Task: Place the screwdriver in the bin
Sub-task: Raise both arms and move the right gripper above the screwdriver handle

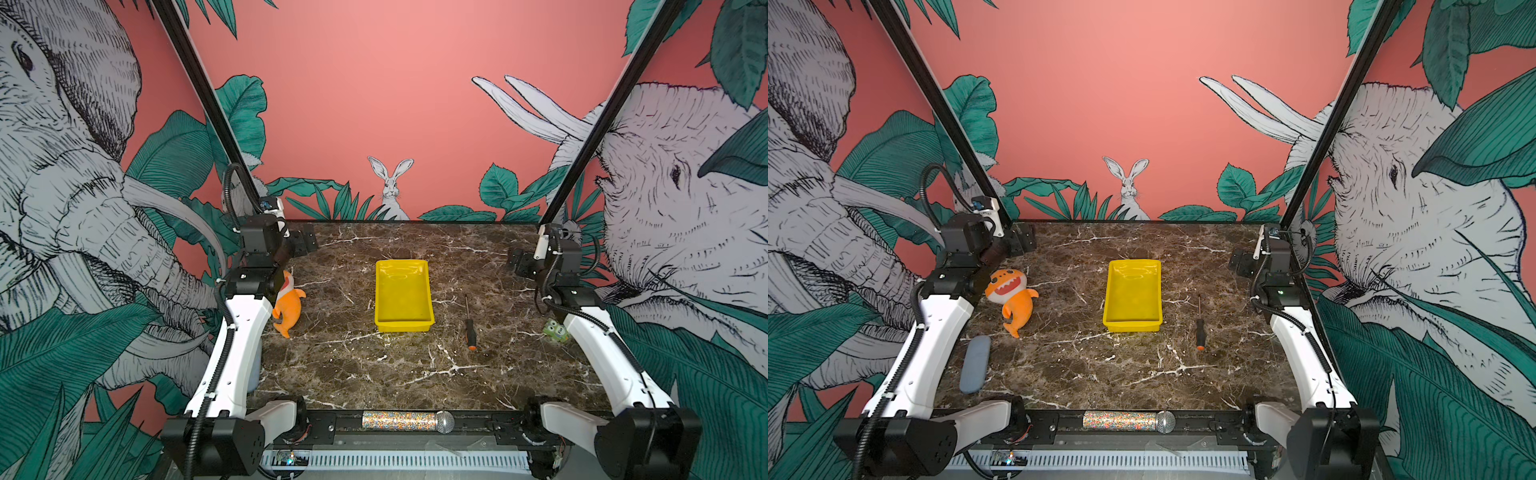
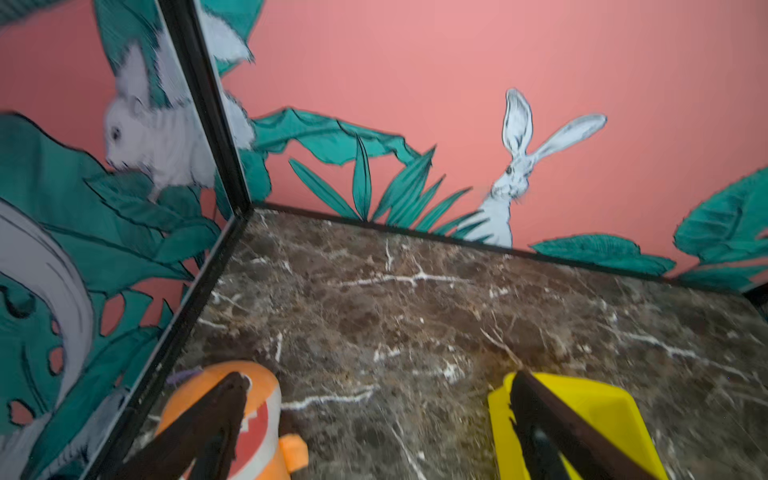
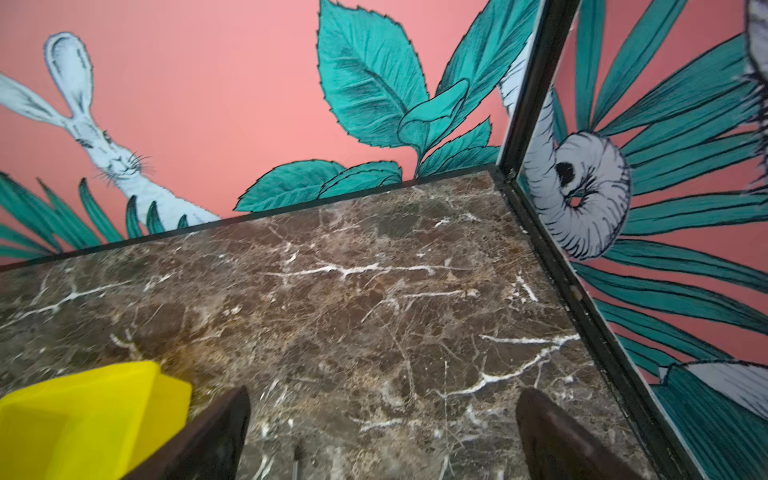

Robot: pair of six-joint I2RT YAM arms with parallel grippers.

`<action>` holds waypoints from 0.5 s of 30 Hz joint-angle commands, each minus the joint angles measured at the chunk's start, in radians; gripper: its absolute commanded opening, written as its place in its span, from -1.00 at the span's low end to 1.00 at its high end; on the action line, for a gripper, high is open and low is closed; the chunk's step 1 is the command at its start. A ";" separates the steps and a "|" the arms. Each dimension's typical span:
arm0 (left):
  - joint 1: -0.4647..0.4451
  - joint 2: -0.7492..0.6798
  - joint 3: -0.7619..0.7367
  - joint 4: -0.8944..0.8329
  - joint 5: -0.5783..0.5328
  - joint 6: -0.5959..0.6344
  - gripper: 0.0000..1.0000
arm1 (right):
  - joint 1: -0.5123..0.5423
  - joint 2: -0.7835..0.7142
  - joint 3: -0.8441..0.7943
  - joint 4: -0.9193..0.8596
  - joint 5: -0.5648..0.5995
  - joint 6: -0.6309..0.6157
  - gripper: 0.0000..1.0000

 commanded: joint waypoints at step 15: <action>-0.118 0.045 -0.122 -0.149 0.236 0.001 0.99 | 0.309 0.000 -0.019 -0.445 -0.092 0.135 0.93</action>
